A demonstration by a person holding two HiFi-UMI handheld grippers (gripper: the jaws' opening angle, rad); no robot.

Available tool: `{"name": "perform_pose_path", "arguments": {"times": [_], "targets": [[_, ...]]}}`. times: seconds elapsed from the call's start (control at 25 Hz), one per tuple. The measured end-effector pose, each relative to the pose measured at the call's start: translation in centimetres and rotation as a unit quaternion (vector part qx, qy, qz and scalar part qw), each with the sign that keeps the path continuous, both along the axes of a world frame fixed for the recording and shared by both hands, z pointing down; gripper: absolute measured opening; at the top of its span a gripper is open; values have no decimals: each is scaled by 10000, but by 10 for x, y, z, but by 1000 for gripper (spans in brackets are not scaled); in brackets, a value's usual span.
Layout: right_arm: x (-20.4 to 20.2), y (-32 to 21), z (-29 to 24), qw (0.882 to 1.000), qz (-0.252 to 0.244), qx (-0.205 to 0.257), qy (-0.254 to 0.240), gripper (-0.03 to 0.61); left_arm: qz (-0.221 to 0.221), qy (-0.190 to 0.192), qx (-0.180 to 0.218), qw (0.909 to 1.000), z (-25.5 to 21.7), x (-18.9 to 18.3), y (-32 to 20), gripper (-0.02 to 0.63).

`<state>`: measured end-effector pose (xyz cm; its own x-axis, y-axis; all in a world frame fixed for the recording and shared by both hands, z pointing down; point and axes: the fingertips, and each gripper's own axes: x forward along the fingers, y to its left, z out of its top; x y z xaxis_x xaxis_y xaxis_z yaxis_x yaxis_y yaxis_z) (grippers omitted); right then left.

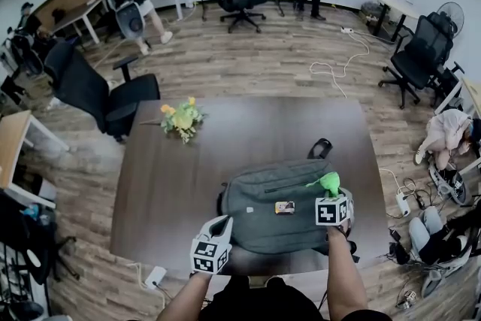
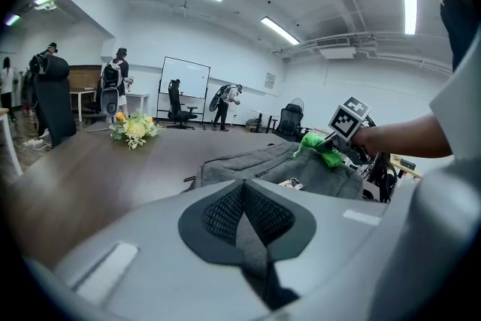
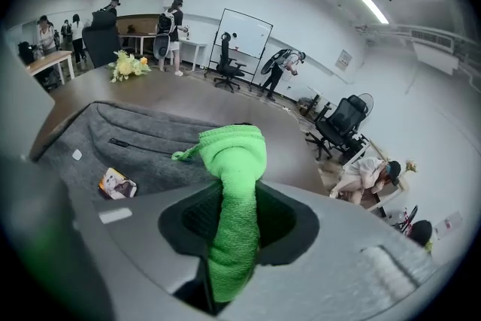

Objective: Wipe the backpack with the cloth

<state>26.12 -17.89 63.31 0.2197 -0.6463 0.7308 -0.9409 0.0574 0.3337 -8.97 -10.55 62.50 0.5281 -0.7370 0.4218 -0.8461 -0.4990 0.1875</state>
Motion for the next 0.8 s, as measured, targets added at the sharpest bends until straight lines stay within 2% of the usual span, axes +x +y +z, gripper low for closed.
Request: {"name": "perform_pose_path", "arguments": {"times": [0.24, 0.36, 0.44, 0.64, 0.8], "targets": [[-27, 8, -18, 9958, -133, 334, -846, 104, -12, 56, -59, 10000, -8, 0, 0, 20], [-58, 10, -29, 9860, -336, 539, -1541, 104, -45, 97, -42, 9999, -11, -6, -4, 20], [-79, 12, -35, 9800, -491, 581, -1839, 104, -85, 110, -69, 9999, -9, -12, -6, 20], [-148, 27, -34, 9616, -1010, 423, -2517, 104, -188, 100, -138, 9997, -3, -28, -5, 20], [-211, 49, -14, 9463, -1466, 1, -2881, 104, -185, 46, -251, 9995, 6, -39, 0, 20]]}}
